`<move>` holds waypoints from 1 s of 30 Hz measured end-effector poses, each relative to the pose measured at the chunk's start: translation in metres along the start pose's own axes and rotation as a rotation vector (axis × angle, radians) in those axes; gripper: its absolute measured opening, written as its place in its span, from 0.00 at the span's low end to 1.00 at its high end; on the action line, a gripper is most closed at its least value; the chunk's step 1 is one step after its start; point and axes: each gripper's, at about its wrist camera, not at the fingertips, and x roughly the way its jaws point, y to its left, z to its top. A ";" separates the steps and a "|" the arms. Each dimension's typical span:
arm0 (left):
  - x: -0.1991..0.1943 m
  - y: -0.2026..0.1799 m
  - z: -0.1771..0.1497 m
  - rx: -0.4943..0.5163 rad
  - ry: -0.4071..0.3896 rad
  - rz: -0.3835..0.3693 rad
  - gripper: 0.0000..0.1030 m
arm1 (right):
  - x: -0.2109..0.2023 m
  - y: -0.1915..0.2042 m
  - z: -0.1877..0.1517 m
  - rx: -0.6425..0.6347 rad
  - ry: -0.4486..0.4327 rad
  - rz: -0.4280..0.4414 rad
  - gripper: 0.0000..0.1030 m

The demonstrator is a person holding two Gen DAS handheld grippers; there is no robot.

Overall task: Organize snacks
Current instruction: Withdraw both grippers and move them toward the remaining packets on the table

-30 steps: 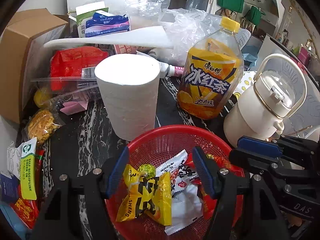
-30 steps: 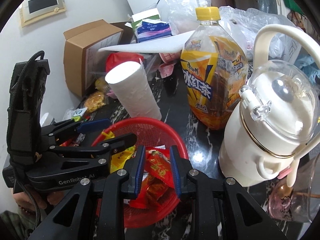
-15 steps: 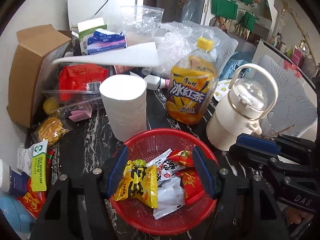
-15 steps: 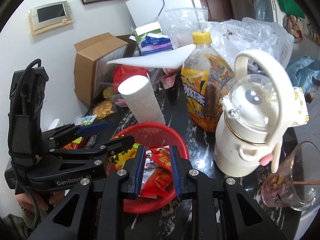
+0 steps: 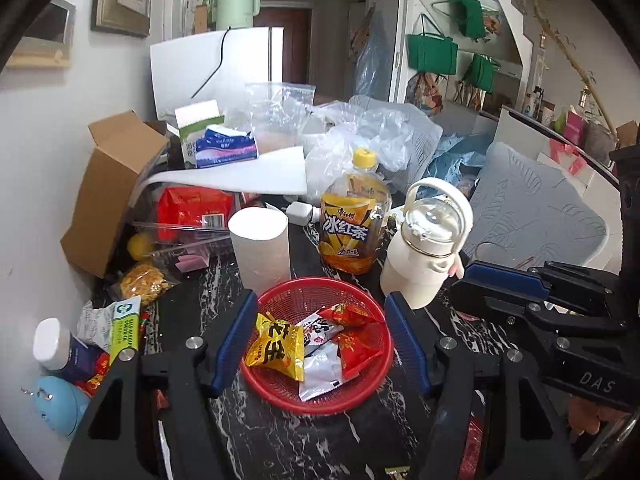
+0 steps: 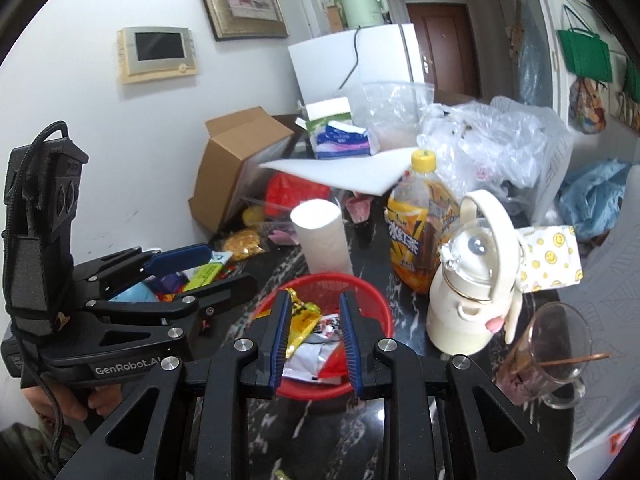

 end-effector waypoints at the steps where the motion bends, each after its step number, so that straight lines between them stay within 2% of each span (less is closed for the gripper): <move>1: -0.006 -0.002 -0.001 0.002 -0.007 0.000 0.63 | -0.004 0.004 -0.001 -0.005 -0.008 -0.001 0.24; 8: -0.051 -0.018 -0.024 0.016 -0.058 0.002 0.63 | -0.046 0.030 -0.020 -0.044 -0.063 -0.006 0.24; 11: -0.067 -0.024 -0.035 0.019 -0.071 0.001 0.63 | -0.060 0.036 -0.030 -0.050 -0.075 -0.003 0.30; 17: -0.088 -0.038 -0.061 0.041 -0.081 -0.015 0.63 | -0.084 0.047 -0.058 -0.059 -0.086 -0.012 0.30; 18: -0.090 -0.041 -0.066 0.046 -0.082 -0.019 0.63 | -0.088 0.048 -0.064 -0.056 -0.086 -0.018 0.30; 21: -0.096 -0.046 -0.081 0.051 -0.087 -0.032 0.63 | -0.094 0.049 -0.078 -0.045 -0.089 -0.021 0.38; 30: -0.093 -0.047 -0.131 0.015 -0.025 -0.056 0.63 | -0.095 0.056 -0.127 -0.030 -0.034 -0.023 0.39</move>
